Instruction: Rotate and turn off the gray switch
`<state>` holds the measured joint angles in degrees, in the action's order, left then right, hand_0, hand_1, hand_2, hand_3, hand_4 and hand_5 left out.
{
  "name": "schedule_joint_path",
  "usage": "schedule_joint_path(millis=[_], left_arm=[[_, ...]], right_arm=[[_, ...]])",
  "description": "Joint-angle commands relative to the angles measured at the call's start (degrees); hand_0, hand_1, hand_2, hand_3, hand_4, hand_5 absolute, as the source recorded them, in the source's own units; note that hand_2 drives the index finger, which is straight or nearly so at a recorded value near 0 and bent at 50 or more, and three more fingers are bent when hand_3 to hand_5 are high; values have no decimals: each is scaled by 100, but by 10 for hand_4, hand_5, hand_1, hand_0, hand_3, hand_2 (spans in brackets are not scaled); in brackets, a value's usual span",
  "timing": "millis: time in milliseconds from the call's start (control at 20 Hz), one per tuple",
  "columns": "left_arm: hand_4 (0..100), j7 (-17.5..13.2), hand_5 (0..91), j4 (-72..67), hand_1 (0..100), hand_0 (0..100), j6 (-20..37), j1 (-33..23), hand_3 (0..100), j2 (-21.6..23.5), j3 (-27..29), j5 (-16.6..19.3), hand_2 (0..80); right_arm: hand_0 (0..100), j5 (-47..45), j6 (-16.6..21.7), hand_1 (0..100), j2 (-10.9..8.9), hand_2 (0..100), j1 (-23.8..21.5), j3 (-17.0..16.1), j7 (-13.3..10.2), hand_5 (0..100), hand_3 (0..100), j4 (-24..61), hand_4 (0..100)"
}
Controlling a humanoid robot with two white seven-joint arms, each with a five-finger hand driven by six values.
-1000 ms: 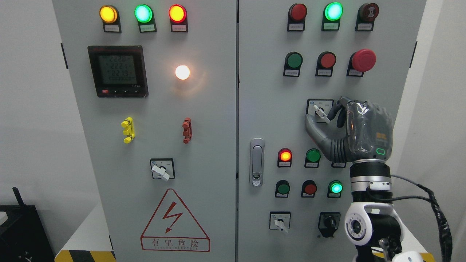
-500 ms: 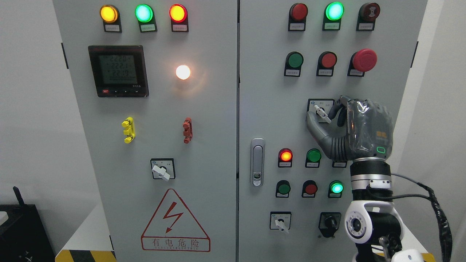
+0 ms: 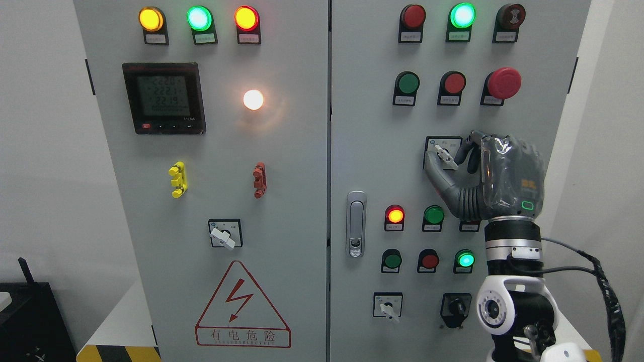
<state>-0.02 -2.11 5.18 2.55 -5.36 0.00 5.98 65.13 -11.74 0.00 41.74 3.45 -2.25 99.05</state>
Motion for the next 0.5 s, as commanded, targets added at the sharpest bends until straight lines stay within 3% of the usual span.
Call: schedule_joint_path(millis=[0,450], left_arm=[[0,2,0,0,389,120,0,0,0,0,185,0,0],[0,2,0,0,389,120,0,0,0,0,185,0,0]], right_arm=[[339,0,-13,309,-150,705,10,6,-4,949,917,-9,807],[405,0,-4,317,-150,708,10,15,-4,954,937,-35,812]])
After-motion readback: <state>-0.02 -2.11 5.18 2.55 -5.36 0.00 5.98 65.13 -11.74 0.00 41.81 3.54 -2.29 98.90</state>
